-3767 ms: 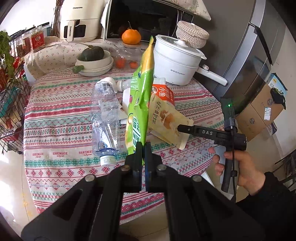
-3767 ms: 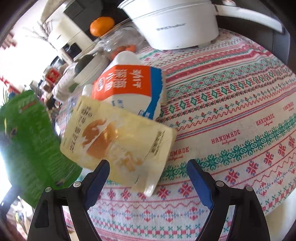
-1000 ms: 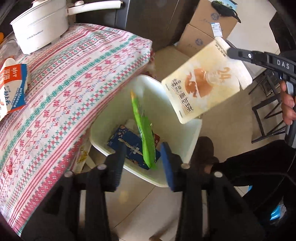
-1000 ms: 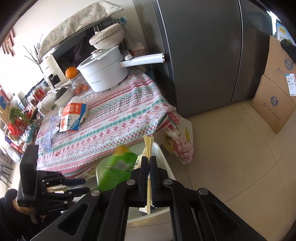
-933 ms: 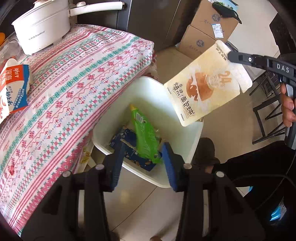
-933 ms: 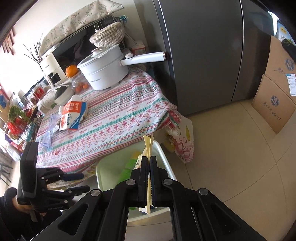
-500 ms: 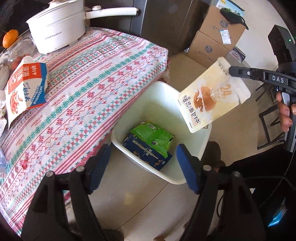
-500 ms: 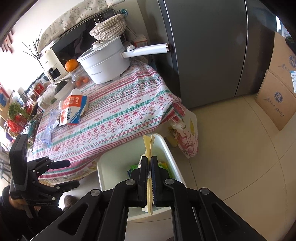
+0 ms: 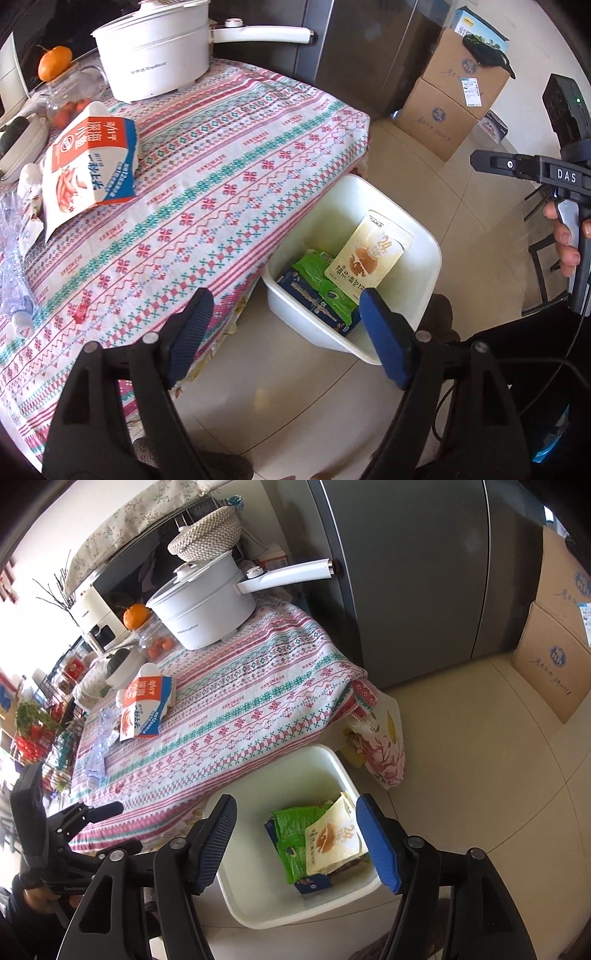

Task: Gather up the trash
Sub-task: 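Carry both items over the white bin and open both tools to drop them, then grasp the clear plastic bottle with the left tool while the right tool grasps the orange carton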

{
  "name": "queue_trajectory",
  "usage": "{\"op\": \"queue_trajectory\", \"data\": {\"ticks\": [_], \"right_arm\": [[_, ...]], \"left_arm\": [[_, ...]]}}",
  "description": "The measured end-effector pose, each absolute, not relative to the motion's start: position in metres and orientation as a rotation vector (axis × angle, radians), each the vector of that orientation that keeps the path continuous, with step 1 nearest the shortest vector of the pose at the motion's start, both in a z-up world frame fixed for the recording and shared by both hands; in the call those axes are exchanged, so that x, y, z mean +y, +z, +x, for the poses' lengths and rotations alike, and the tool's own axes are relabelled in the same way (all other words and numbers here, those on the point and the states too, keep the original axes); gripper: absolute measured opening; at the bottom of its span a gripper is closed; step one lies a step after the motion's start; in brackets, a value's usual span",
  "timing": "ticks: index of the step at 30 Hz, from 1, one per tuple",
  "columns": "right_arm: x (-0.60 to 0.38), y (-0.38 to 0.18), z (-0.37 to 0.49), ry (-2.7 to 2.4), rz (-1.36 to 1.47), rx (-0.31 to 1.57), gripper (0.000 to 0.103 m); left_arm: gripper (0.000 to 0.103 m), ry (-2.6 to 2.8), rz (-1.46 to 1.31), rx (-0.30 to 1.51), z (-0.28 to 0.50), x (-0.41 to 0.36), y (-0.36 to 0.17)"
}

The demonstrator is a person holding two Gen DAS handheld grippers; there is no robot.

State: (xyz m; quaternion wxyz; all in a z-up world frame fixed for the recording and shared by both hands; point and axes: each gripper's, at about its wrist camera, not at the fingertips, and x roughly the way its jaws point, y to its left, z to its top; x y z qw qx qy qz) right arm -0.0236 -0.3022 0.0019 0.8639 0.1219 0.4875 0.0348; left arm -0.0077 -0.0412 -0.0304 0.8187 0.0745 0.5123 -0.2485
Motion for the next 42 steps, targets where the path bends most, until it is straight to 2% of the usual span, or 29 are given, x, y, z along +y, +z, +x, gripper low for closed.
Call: {"op": "queue_trajectory", "data": {"ticks": [9, 23, 38, 41, 42], "right_arm": [[-0.276, 0.001, -0.007, 0.066, 0.195, 1.03, 0.078], [-0.2, -0.006, 0.038, 0.134, 0.108, 1.054, 0.082], [-0.12, -0.029, 0.098, 0.181, 0.097, 1.074, 0.084], [-0.106, -0.04, 0.109, 0.184, 0.098, 1.086, 0.084], [-0.1, -0.044, 0.113, 0.185, 0.094, 1.092, 0.084]], "left_arm": [[0.082, -0.44, 0.119, 1.069, 0.006, -0.005, -0.019], [0.082, -0.099, 0.012, 1.012, 0.061, 0.112, -0.003], [0.082, 0.17, -0.107, 1.097, 0.12, 0.198, -0.056], [0.072, 0.187, -0.142, 1.124, 0.124, 0.205, -0.065], [0.062, 0.186, -0.16, 1.134, 0.126, 0.208, -0.068]]}}
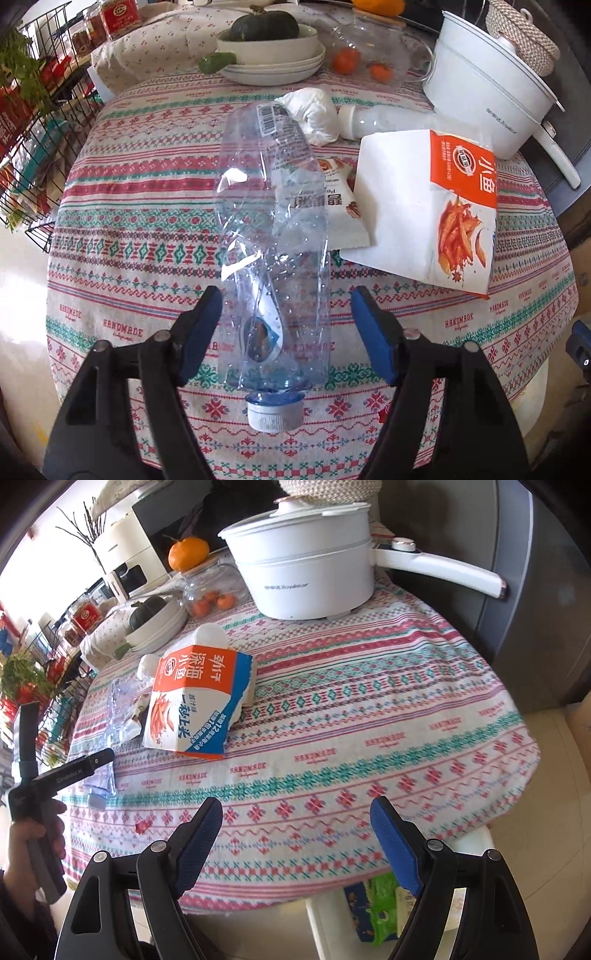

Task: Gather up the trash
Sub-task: 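Grasp the clear plastic bottle with the left tool while the right tool grasps the orange carton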

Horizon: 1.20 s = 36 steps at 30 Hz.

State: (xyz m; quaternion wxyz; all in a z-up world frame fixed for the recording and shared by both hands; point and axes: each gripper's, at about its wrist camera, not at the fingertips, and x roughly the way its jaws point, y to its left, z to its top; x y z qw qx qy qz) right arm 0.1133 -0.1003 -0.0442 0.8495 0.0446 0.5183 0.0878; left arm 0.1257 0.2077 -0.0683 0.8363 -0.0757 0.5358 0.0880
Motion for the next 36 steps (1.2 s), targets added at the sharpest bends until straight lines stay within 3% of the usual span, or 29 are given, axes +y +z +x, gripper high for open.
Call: {"op": "queue_trajectory", "data": {"ticks": [6, 16, 31, 32, 34, 36], "right_arm": [[-0.074, -0.066, 0.131, 0.192, 0.068, 1.11, 0.084], [-0.043, -0.084, 0.147, 0.225, 0.091, 1.091, 0.084], [0.067, -0.115, 0.149, 0.15, -0.409, 0.825, 0.082], [0.07, -0.116, 0.149, 0.147, -0.434, 0.798, 0.079], [0.074, -0.116, 0.149, 0.149, -0.465, 0.772, 0.063], [0.075, -0.117, 0.151, 0.162, -0.483, 0.769, 0.035]], "left_arm": [[0.042, 0.189, -0.131, 1.105, 0.124, 0.206, -0.06], [0.042, 0.126, -0.171, 1.095, 0.101, 0.217, -0.044], [0.042, 0.106, -0.216, 1.069, 0.083, 0.238, -0.035], [0.042, 0.105, -0.215, 1.067, 0.082, 0.237, -0.034], [0.042, 0.102, -0.214, 1.063, 0.082, 0.236, -0.033], [0.042, 0.097, -0.214, 1.06, 0.081, 0.235, -0.031]]}}
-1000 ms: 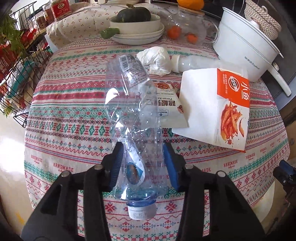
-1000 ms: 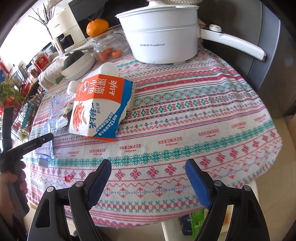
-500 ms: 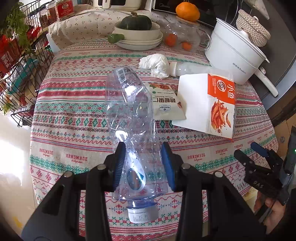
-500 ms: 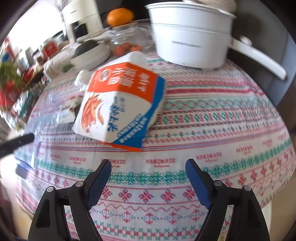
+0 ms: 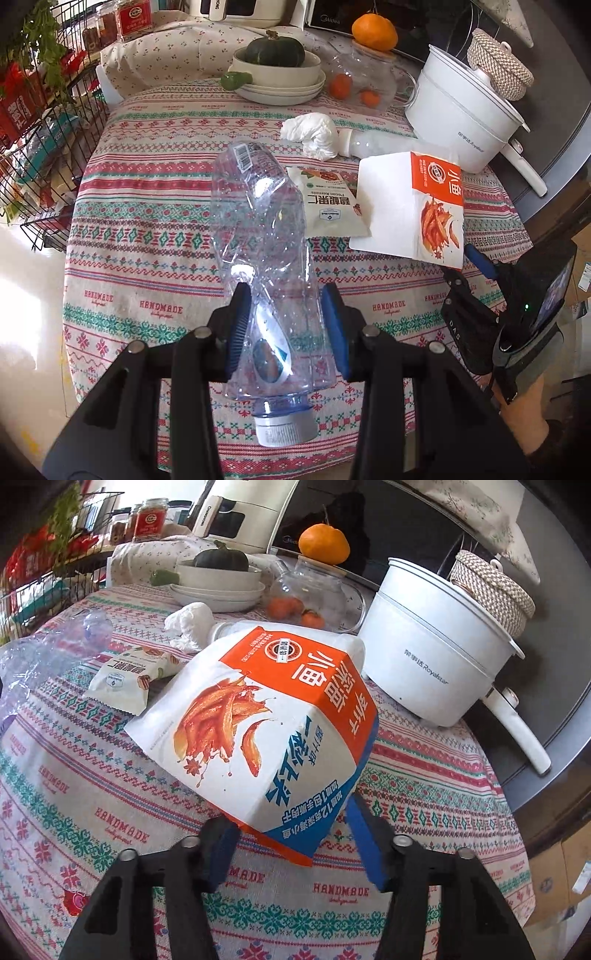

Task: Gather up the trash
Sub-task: 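Grasp the clear plastic bottle with the left tool while the right tool grasps the orange carton, then carry bottle and carton over the bin and open both tools to drop them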

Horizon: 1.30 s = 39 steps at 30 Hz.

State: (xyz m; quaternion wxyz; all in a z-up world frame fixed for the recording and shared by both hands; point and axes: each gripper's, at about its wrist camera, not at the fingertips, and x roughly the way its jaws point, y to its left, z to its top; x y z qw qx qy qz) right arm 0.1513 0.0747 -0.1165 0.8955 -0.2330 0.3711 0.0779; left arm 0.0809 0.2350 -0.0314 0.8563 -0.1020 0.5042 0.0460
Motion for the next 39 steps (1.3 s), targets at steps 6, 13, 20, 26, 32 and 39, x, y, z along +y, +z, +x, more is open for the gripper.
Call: {"op": "queue_trajectory", "data": {"ticks": [6, 13, 20, 26, 32, 39], "right_arm": [[0.058, -0.094, 0.149, 0.176, -0.416, 0.757, 0.008], [0.015, -0.057, 0.138, 0.244, -0.21, 0.83, 0.004], [-0.035, -0.036, 0.124, 0.286, -0.03, 0.91, 0.002], [-0.077, -0.012, 0.106, 0.301, 0.065, 0.919, 0.002], [-0.113, 0.002, 0.085, 0.287, 0.076, 0.927, 0.002], [-0.156, 0.017, 0.057, 0.264, 0.089, 0.926, 0.002]], "left_arm": [[0.042, 0.071, -0.214, 1.035, 0.075, 0.227, -0.022], [0.042, 0.018, -0.233, 0.994, 0.065, 0.212, -0.006], [0.042, -0.066, -0.236, 0.96, 0.054, 0.187, 0.007], [0.042, -0.145, -0.214, 0.954, 0.045, 0.159, 0.012], [0.042, -0.213, -0.184, 0.969, 0.042, 0.129, 0.011], [0.042, -0.303, -0.149, 0.98, 0.036, 0.092, 0.014]]}}
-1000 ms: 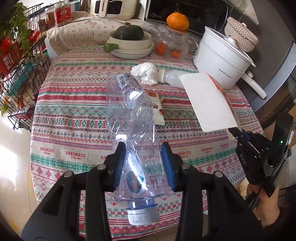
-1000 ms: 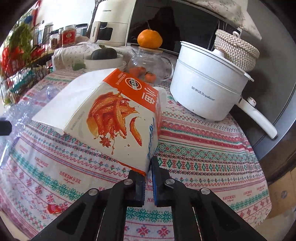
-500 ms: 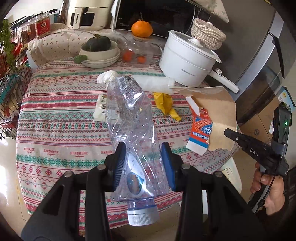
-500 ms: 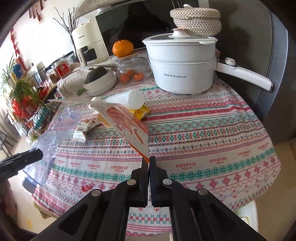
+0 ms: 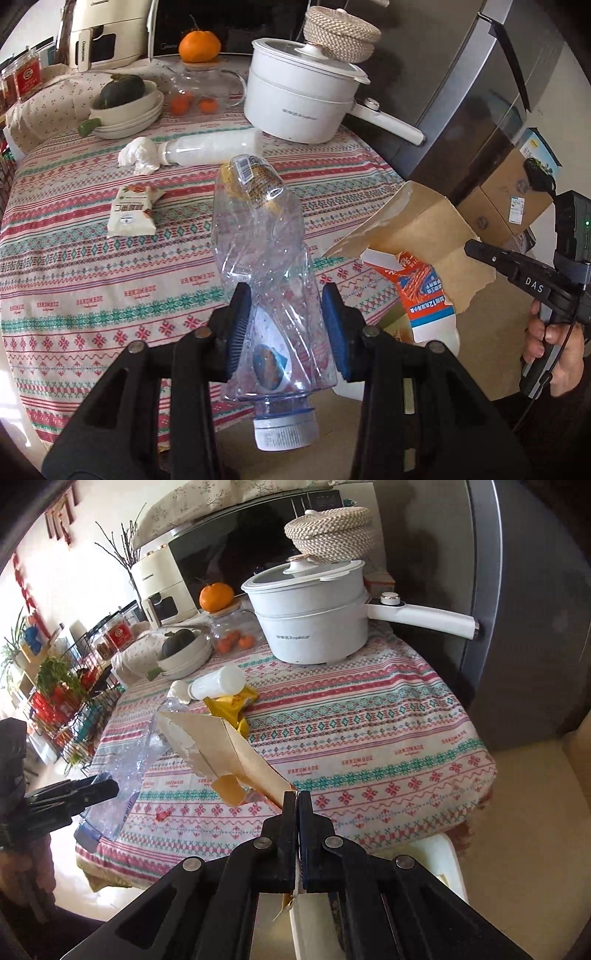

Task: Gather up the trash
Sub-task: 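Carry bottle and carton over the bin and open both tools to drop them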

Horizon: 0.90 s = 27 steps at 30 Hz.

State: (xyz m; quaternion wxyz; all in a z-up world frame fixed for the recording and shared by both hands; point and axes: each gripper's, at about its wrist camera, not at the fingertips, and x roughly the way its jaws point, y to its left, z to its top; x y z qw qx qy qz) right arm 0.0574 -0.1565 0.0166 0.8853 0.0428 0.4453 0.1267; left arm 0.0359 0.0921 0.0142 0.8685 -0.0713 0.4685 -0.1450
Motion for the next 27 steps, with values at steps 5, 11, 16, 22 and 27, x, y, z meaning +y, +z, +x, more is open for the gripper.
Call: {"op": "queue_trajectory", "data": {"ticks": [5, 11, 16, 22, 27], "right_arm": [[-0.196, 0.034, 0.031, 0.231, 0.114, 0.899, 0.002], [-0.249, 0.049, -0.001, 0.155, 0.138, 0.857, 0.002], [-0.28, 0.049, -0.021, 0.098, 0.142, 0.849, 0.002], [-0.295, 0.032, -0.035, 0.072, 0.138, 0.891, 0.002], [-0.298, 0.023, -0.04, 0.065, 0.124, 0.915, 0.002]], "left_arm": [[0.042, -0.395, -0.112, 0.982, 0.025, 0.061, 0.018], [0.042, -0.56, -0.04, 1.031, 0.003, 0.011, 0.013], [0.042, -0.688, 0.058, 1.1, -0.02, -0.036, -0.005], [0.042, -0.761, 0.152, 1.173, -0.036, -0.079, -0.031], [0.042, -0.765, 0.206, 1.171, -0.034, -0.098, -0.044]]}}
